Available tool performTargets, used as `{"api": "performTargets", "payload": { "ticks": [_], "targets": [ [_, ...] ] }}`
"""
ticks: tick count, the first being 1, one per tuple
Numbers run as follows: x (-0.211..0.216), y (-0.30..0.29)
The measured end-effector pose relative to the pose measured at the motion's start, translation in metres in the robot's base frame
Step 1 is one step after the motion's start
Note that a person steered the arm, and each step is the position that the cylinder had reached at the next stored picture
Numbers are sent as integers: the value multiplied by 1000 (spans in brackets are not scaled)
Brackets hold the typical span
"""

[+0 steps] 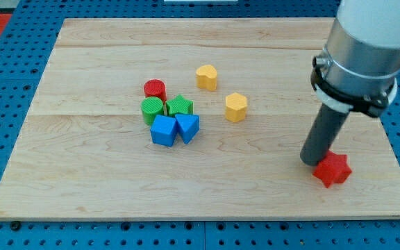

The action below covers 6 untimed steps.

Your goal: Place your arm above the red star

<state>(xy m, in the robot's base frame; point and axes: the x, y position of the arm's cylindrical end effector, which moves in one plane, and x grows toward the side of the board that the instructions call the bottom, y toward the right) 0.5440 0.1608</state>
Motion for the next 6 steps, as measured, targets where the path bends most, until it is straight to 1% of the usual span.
{"api": "performTargets", "payload": {
  "ticks": [1, 2, 3, 4, 5, 6],
  "targets": [
    [18, -15],
    [-6, -44],
    [-43, -35],
    [-39, 8],
    [-44, 34],
    [-33, 46]
  ]
}}
